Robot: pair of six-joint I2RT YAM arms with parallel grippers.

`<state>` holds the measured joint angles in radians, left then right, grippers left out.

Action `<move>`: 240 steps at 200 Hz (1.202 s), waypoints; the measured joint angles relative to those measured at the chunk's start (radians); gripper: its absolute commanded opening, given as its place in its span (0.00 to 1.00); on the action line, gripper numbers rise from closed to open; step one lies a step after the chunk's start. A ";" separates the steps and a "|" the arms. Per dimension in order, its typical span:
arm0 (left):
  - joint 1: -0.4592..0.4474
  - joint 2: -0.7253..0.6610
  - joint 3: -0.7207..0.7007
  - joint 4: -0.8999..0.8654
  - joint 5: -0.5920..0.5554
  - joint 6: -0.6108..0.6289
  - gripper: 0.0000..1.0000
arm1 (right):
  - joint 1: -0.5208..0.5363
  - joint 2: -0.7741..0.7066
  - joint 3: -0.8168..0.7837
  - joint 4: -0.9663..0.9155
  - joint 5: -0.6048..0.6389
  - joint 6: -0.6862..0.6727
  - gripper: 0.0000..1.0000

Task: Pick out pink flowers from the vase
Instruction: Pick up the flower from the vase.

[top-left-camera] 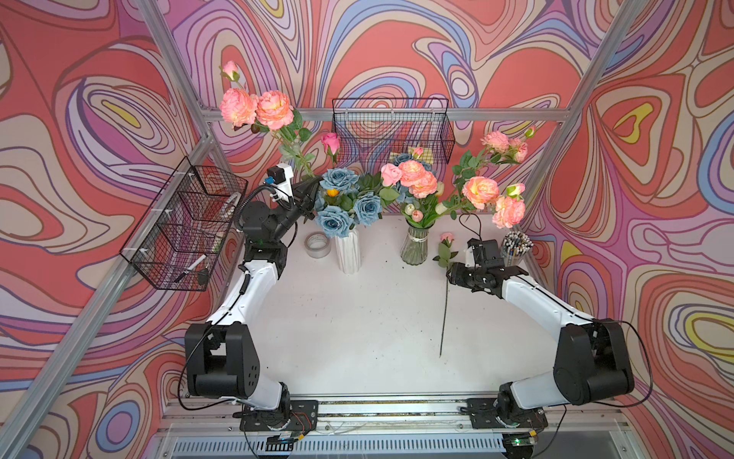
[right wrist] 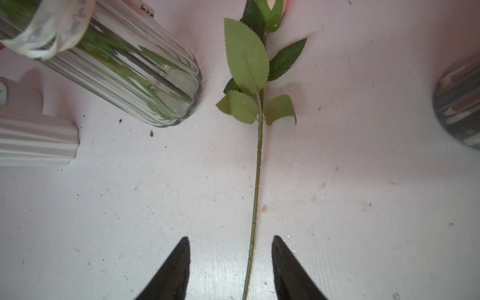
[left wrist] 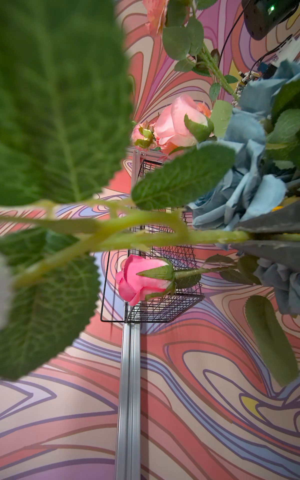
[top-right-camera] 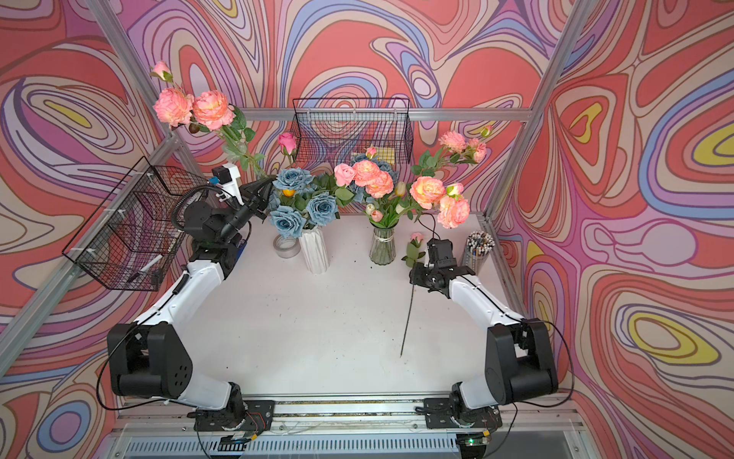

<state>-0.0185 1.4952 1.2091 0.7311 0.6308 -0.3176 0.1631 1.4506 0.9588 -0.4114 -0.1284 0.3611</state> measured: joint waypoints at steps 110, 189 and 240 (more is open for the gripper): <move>0.001 -0.159 0.262 -0.256 -0.089 0.108 0.00 | 0.000 -0.203 -0.154 0.020 -0.025 0.026 0.62; 0.001 -0.177 0.428 -0.425 -0.098 0.105 0.00 | 0.000 -0.351 -0.302 0.107 -0.163 0.079 0.64; 0.000 -0.219 0.428 -0.431 -0.167 0.106 0.00 | 0.000 -0.427 -0.322 0.173 -0.251 0.115 0.65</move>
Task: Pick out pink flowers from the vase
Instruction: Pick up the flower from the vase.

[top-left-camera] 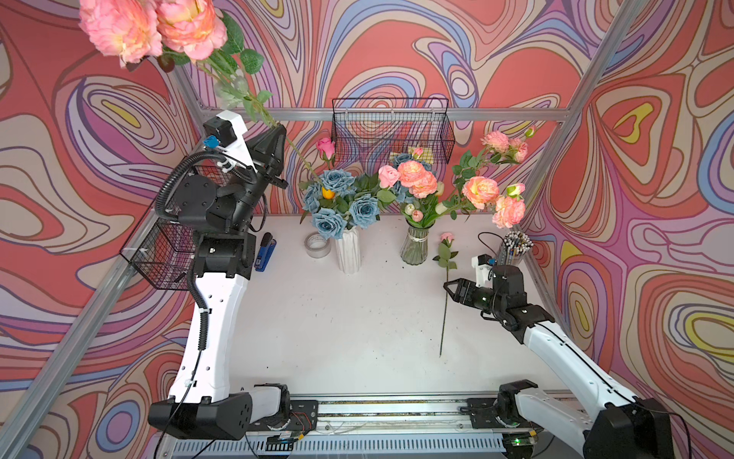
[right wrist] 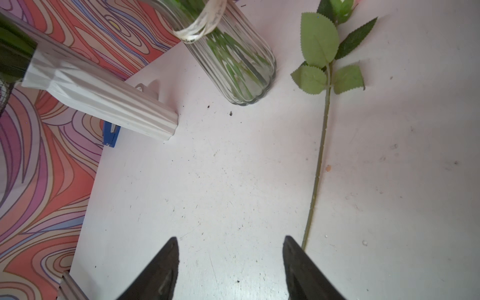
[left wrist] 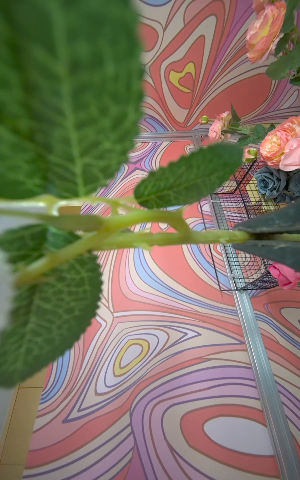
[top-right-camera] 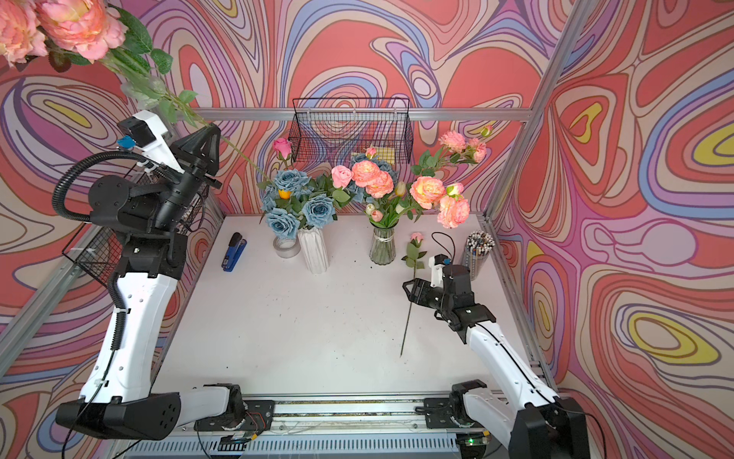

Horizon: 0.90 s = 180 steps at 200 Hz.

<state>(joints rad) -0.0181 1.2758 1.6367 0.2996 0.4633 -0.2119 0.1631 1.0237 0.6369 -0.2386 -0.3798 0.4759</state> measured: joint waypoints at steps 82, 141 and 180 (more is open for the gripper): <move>0.000 -0.054 0.053 0.035 0.024 -0.132 0.00 | 0.000 -0.021 -0.012 0.068 -0.097 0.040 0.66; -0.001 0.053 0.119 0.163 0.210 -0.459 0.00 | 0.002 -0.111 -0.052 0.183 -0.230 0.066 0.68; -0.023 0.102 0.092 0.188 0.301 -0.576 0.00 | 0.023 -0.182 -0.069 0.253 -0.273 0.072 0.69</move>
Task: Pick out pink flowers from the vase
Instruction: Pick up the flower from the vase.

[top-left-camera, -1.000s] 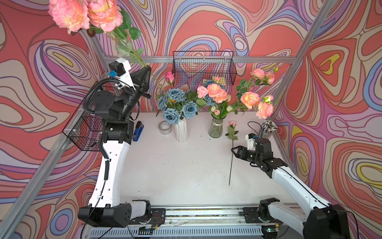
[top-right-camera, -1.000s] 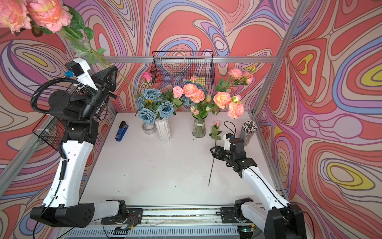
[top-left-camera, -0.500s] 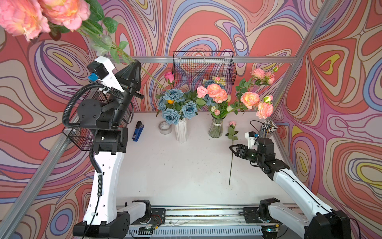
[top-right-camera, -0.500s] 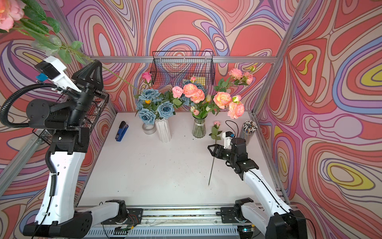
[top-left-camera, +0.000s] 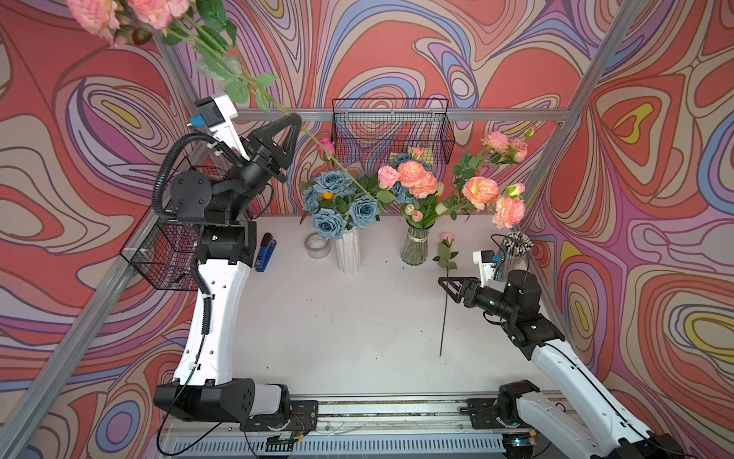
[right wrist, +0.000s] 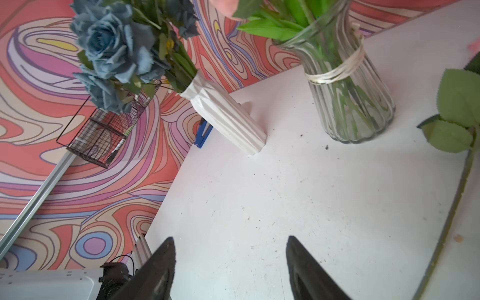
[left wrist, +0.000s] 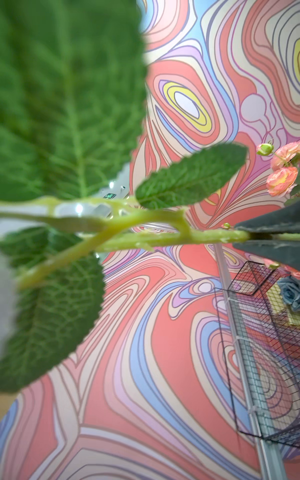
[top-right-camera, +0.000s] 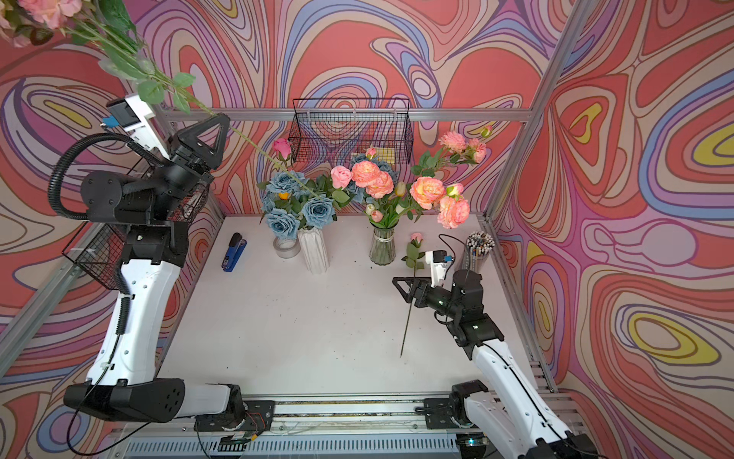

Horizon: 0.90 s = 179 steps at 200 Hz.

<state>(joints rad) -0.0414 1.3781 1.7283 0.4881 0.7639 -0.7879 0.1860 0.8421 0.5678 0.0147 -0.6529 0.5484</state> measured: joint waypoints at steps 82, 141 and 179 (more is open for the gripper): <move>-0.285 0.040 -0.026 -0.235 0.152 0.219 0.00 | 0.113 -0.027 -0.008 0.102 -0.021 -0.019 0.69; -0.354 0.040 -0.155 -0.456 0.151 0.436 0.00 | 0.188 -0.003 0.033 0.135 -0.022 -0.061 0.69; -0.423 0.030 -0.223 -0.538 0.108 0.571 0.00 | 0.245 0.070 0.069 0.177 -0.022 -0.073 0.70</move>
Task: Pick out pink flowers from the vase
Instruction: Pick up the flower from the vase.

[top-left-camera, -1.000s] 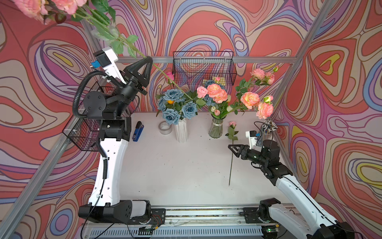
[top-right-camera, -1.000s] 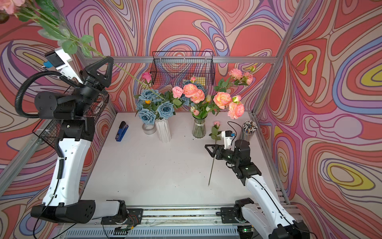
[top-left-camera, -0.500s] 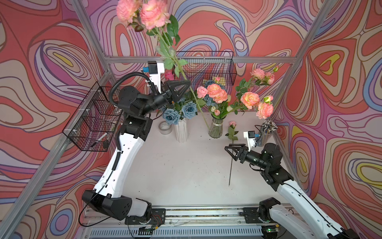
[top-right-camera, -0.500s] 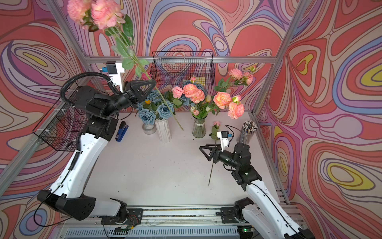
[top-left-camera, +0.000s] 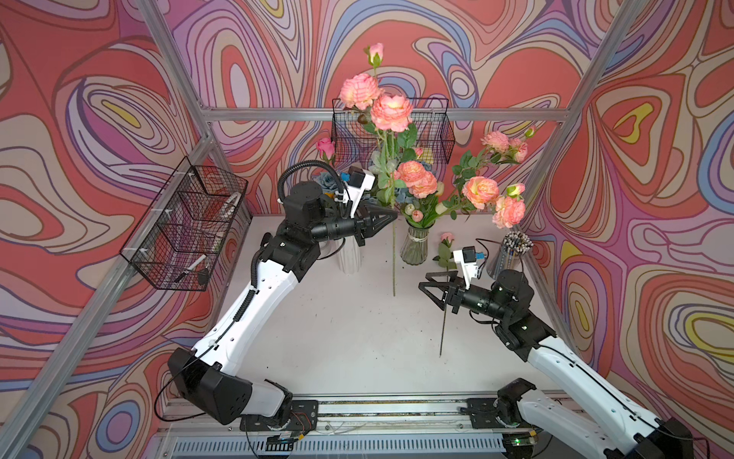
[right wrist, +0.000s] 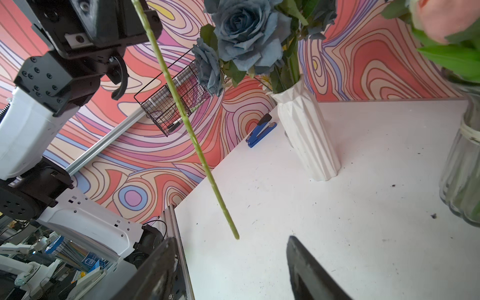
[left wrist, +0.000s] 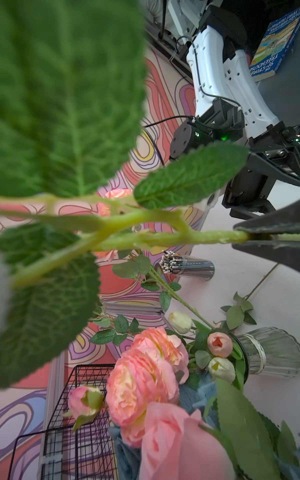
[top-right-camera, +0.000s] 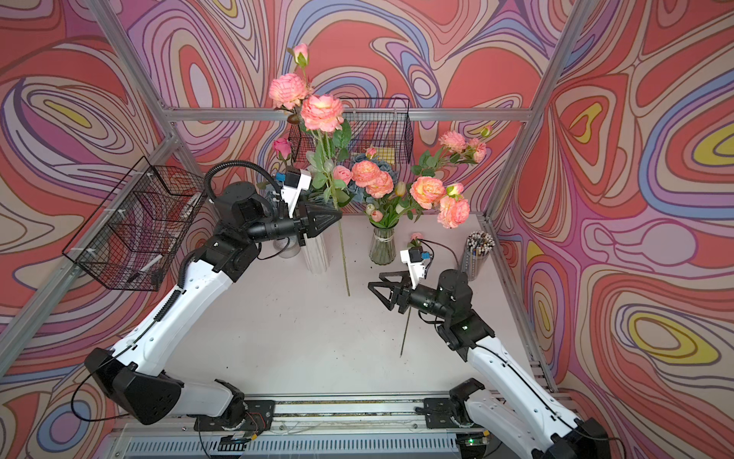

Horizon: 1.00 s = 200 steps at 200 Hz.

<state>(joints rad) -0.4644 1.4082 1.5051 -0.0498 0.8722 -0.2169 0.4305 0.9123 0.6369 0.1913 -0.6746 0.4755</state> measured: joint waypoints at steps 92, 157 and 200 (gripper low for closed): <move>-0.034 -0.025 -0.259 0.040 -0.027 0.039 0.00 | 0.072 0.171 0.116 0.110 -0.026 -0.002 0.69; -0.049 -0.026 -0.332 0.178 0.010 -0.027 0.00 | 0.112 0.265 0.138 0.159 -0.029 0.024 0.40; -0.055 -0.026 -0.360 0.233 0.033 -0.049 0.00 | 0.119 0.272 0.157 0.156 -0.017 0.024 0.29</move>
<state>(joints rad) -0.5194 1.3823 1.1450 0.1833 0.9051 -0.2661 0.5499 1.1843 0.7937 0.3473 -0.6918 0.4995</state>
